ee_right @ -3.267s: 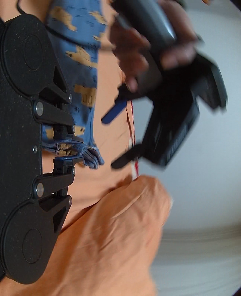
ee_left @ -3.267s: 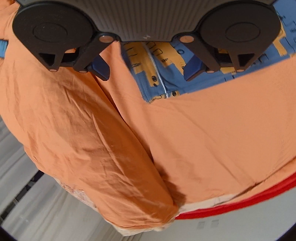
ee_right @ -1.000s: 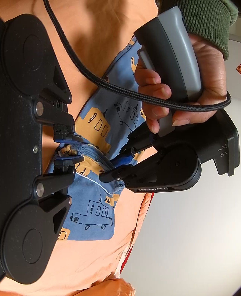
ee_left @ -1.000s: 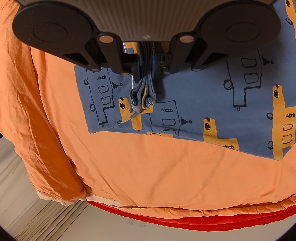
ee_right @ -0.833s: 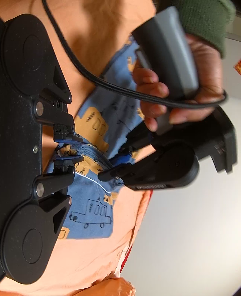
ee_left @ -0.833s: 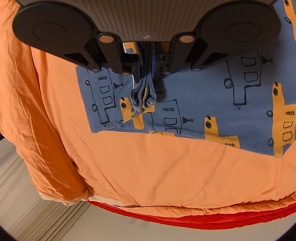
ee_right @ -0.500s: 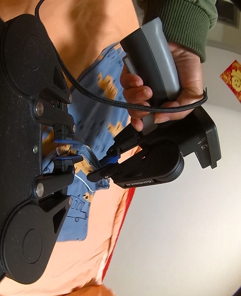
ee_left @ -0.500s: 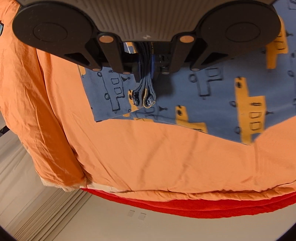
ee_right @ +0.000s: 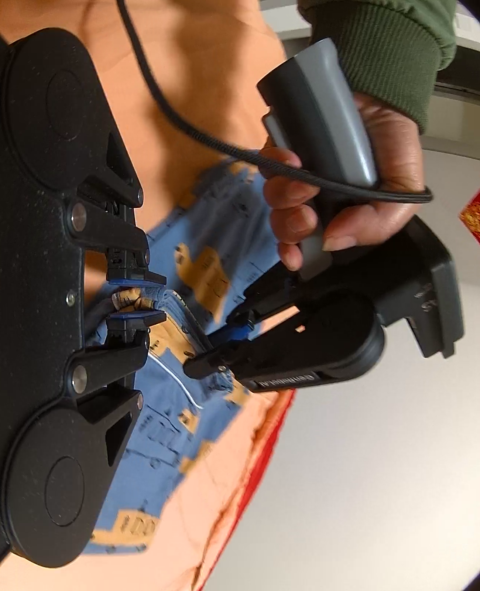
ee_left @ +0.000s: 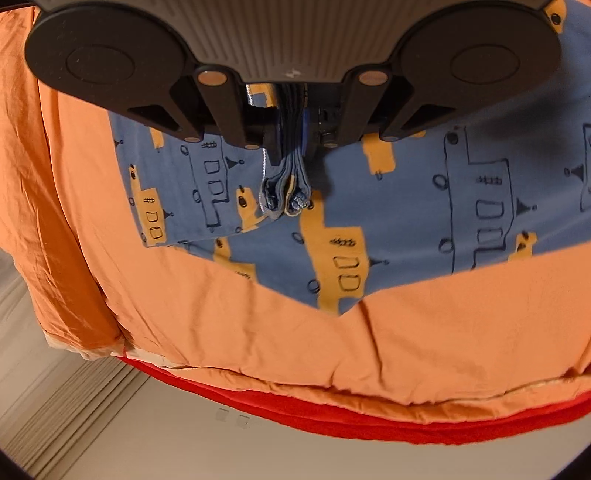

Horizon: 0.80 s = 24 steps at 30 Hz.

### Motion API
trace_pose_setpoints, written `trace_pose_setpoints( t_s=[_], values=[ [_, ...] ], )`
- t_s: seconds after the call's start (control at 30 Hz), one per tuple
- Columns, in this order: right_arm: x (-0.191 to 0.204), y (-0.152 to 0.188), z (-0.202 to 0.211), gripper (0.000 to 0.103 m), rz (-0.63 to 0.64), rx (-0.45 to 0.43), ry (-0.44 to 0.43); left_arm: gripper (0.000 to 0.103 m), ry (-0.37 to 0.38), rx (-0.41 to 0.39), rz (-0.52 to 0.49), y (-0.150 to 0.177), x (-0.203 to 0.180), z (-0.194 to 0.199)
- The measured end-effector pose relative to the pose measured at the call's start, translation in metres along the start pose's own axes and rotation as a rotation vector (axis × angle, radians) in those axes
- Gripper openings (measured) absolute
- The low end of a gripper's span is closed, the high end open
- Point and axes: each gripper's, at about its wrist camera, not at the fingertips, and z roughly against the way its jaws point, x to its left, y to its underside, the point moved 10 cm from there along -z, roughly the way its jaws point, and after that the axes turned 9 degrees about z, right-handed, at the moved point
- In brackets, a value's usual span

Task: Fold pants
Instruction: 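Grasp the pants edge with the left gripper beside the right gripper while the right gripper holds, then open both grippers and release the pants edge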

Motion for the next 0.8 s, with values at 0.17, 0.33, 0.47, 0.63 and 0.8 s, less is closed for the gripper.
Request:
trace_pose_setpoints(
  t_s=[0.17, 0.33, 0.47, 0.63, 0.8],
  values=[
    [0.002, 0.006, -0.008, 0.014, 0.021, 0.006, 0.003, 0.011, 0.007, -0.010, 0.005, 0.003, 0.003, -0.006],
    [0.004, 0.004, -0.006, 0.014, 0.022, 0.006, 0.002, 0.011, -0.007, -0.011, -0.007, 0.003, 0.000, -0.008],
    [0.011, 0.001, 0.000, 0.014, 0.021, 0.005, 0.002, 0.011, -0.008, -0.013, -0.009, 0.003, 0.000, -0.007],
    [0.013, 0.001, -0.001, 0.015, 0.033, 0.008, 0.010, 0.012, -0.007, -0.015, 0.007, 0.003, 0.002, -0.007],
    [0.011, -0.001, 0.006, 0.048, 0.031, -0.015, -0.007, 0.028, -0.023, -0.037, 0.020, 0.002, 0.001, 0.000]
  ],
)
